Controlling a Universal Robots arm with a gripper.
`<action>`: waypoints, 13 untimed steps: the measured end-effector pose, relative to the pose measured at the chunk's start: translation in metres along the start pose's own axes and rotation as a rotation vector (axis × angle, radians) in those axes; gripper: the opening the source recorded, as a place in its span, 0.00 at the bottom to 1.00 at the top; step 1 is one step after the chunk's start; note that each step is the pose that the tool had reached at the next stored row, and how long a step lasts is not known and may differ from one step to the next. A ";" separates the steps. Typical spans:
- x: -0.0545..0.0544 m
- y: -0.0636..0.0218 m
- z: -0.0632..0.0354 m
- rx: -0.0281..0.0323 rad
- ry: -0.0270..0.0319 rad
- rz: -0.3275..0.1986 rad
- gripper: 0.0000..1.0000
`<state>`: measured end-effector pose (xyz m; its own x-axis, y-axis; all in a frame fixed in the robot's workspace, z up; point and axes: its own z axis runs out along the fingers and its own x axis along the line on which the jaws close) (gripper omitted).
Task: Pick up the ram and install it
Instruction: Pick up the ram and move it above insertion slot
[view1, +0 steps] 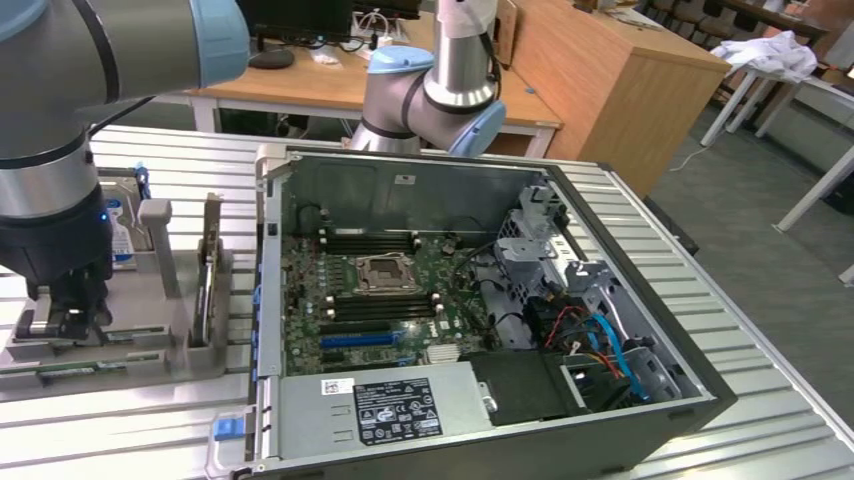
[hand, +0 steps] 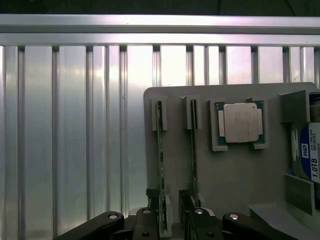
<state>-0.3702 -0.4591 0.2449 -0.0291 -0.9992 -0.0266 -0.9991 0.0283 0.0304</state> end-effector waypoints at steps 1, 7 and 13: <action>0.000 0.0000 0.0004 -0.0001 -0.0001 0.000 0.30; 0.001 -0.0002 0.0042 0.0000 -0.0004 0.000 0.30; 0.001 -0.0003 0.0075 0.0000 -0.0012 0.000 0.30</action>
<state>-0.3702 -0.4603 0.2374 -0.0291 -0.9992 -0.0278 -0.9991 0.0283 0.0304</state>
